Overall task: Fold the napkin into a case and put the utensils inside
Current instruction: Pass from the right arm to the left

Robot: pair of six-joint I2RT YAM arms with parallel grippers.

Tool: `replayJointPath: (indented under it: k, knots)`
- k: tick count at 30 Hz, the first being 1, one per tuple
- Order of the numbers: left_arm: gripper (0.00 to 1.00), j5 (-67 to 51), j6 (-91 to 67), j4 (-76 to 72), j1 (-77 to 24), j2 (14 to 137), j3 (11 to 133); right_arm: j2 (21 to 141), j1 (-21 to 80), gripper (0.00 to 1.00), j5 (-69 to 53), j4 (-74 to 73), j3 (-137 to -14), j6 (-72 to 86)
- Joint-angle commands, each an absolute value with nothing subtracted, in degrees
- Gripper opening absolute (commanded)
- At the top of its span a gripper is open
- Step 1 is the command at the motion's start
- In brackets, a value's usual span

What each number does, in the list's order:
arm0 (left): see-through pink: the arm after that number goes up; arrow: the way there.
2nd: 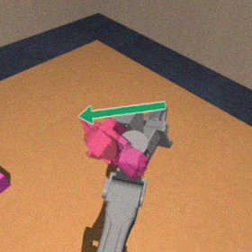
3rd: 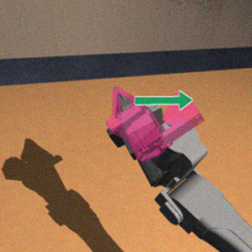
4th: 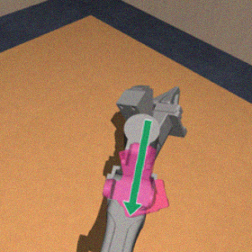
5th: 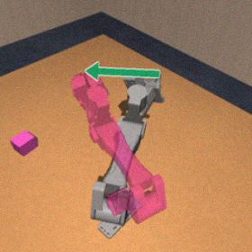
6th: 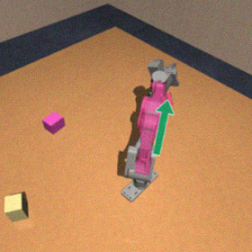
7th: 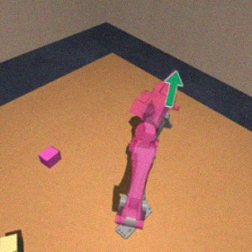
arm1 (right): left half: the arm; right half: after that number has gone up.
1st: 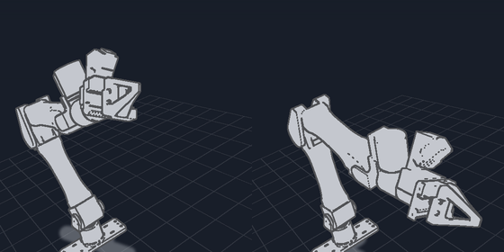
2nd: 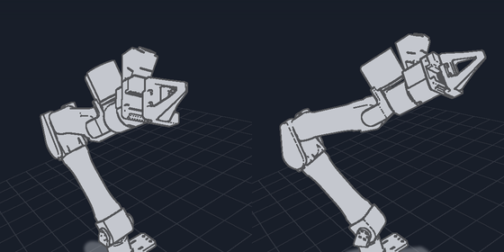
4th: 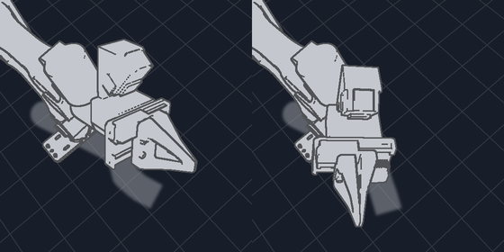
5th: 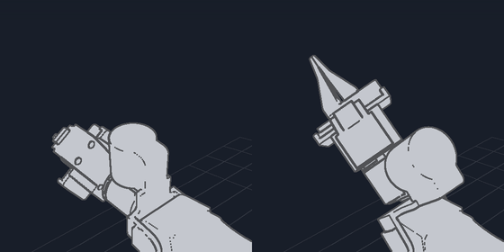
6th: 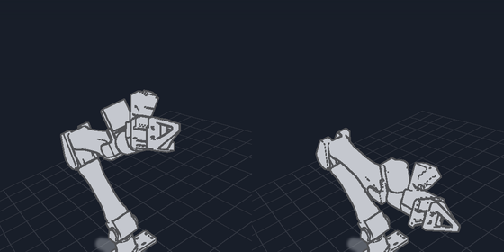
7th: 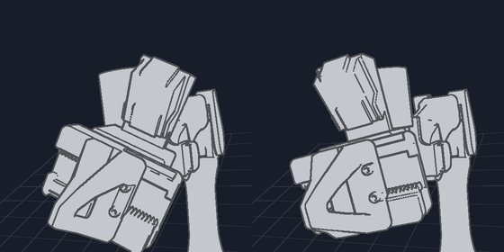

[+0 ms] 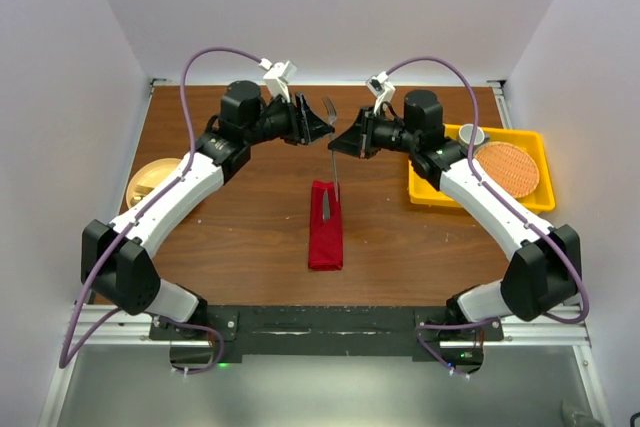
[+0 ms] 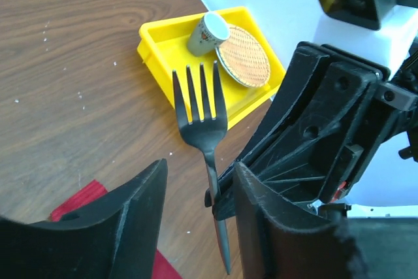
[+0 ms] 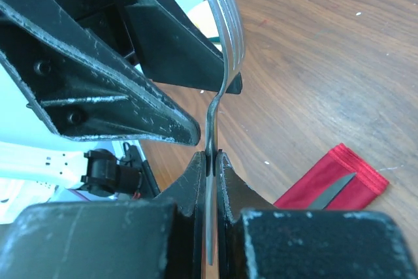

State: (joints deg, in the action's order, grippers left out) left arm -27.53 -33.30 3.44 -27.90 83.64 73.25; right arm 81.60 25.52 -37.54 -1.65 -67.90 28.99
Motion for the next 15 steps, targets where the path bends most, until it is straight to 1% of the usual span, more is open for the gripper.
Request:
replayJointPath:
  k: [1,2,5,7,9,13,14,15]
  knots:
    - [0.42,-29.2,-36.0,-1.3,-27.9,83.3,73.2,78.7,25.8,0.00,-40.7,3.4,-67.7,31.5]
    - [0.39,-29.4,-36.3,-1.6,-27.9,83.6,73.3,78.6,25.9,0.00,-41.2,4.3,-67.5,31.7]
    - [0.34,-29.6,-37.5,-2.3,-27.9,84.2,73.6,78.3,26.0,0.00,-42.1,5.4,-66.8,32.7]
    - [0.33,-29.0,-38.0,-1.4,-28.0,84.5,73.7,78.0,26.0,0.00,-42.4,5.8,-66.4,32.9]
    - [0.28,-29.0,-38.2,-1.1,-28.0,84.6,73.7,77.8,26.0,0.00,-42.5,5.9,-66.1,33.0]
    - [0.10,-29.4,-38.7,-1.0,-28.0,84.6,73.7,77.3,25.9,0.00,-42.4,6.9,-65.7,33.7]
    - [0.00,-29.6,-38.8,-1.0,-28.0,84.6,73.7,77.4,26.0,0.00,-42.4,7.1,-65.7,33.9]
    - [0.00,-29.5,-38.8,-0.9,-28.0,84.6,73.7,77.4,25.9,0.00,-42.6,7.4,-65.6,34.1]
